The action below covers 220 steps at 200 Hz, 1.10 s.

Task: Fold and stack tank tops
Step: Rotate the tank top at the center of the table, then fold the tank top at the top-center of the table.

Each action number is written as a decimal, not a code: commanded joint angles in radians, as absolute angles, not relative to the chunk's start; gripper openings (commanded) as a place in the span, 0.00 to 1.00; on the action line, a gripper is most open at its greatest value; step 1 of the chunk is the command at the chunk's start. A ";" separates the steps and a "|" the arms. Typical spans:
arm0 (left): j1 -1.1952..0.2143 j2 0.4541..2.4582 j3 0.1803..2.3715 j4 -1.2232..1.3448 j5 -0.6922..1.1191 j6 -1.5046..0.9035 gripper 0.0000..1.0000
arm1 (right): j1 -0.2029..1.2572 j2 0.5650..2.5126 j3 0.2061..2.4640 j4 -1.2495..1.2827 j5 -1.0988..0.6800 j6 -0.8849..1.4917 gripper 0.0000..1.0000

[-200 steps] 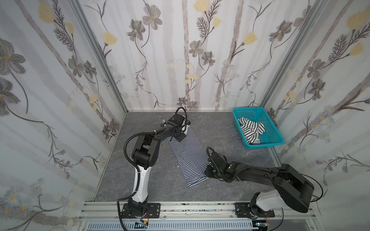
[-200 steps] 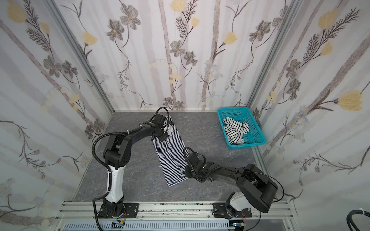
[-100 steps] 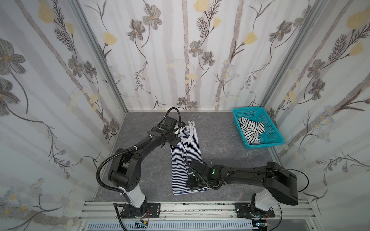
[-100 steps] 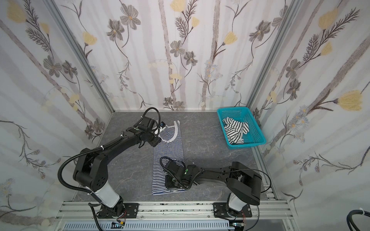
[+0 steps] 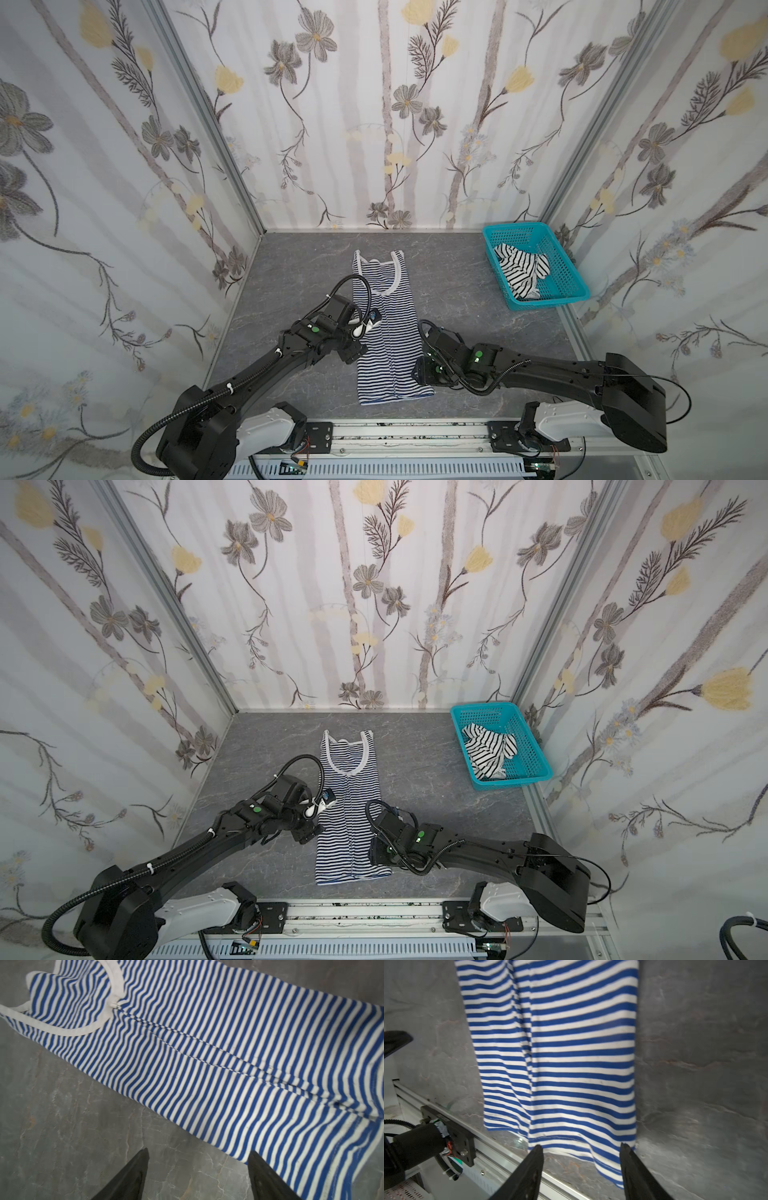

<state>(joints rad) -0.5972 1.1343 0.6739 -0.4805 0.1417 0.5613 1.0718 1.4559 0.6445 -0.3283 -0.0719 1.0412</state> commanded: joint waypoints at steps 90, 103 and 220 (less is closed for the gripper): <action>-0.787 1.051 0.569 -0.519 0.108 0.450 0.81 | 1.097 1.456 0.495 -0.184 -0.103 1.142 0.45; -0.796 1.052 0.569 -0.519 0.099 0.450 0.81 | 1.103 1.453 0.494 -0.191 -0.104 1.146 0.43; -0.888 1.125 0.594 -0.610 0.144 0.545 0.81 | 1.100 1.456 0.512 -0.189 -0.090 1.135 0.11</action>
<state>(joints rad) -0.8742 1.1160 0.5831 -0.5659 0.1131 0.5045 1.1034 1.4364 0.4896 -0.2089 -0.0990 1.1351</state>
